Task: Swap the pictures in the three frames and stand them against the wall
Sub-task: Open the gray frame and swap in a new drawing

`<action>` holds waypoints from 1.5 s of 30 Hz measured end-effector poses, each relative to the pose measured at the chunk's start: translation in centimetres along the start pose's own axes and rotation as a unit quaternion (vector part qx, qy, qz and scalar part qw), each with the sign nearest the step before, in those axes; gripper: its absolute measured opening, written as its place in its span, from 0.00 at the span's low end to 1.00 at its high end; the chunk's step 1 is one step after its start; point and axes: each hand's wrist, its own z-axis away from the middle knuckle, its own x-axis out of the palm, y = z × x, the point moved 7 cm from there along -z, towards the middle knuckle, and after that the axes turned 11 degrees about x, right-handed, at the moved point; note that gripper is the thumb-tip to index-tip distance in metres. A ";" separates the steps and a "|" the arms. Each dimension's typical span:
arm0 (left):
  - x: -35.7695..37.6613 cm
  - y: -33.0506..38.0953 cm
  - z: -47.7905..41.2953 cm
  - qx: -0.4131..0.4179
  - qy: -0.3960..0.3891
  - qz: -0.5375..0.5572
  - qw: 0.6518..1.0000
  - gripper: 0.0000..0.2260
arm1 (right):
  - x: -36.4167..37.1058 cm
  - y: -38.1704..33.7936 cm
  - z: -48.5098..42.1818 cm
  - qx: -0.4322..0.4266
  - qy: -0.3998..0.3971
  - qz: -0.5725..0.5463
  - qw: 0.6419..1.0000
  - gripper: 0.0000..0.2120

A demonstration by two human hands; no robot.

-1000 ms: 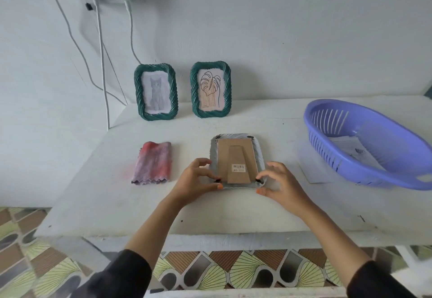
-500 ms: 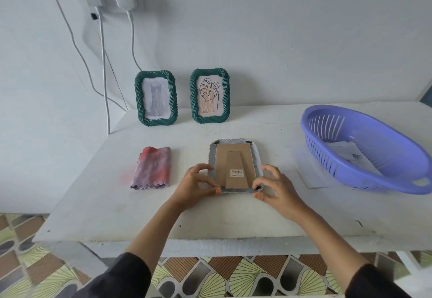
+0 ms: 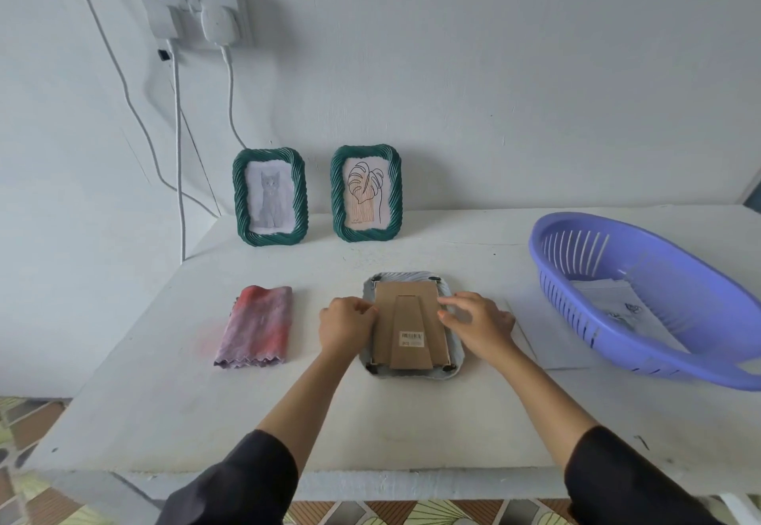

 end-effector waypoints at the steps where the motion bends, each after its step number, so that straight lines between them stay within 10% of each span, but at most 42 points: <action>1: 0.1 -0.2 -0.1 -0.003 0.002 0.001 1.000 0.08 | 0.1 0.1 0.0 -0.002 0.009 0.014 1.000 0.13; 21: -0.4 2.0 -0.2 -0.029 0.034 0.141 0.989 0.03 | 0.7 0.5 -0.2 -0.012 0.035 0.043 0.998 0.14; 34: -2.1 3.2 -1.1 -0.019 -0.014 0.237 0.971 0.20 | 0.8 0.5 0.2 -0.018 0.011 0.050 0.999 0.14; 45: -8.1 -2.4 -1.6 -0.074 0.061 0.071 0.993 0.22 | 0.9 0.5 0.3 -0.016 0.014 0.051 0.998 0.14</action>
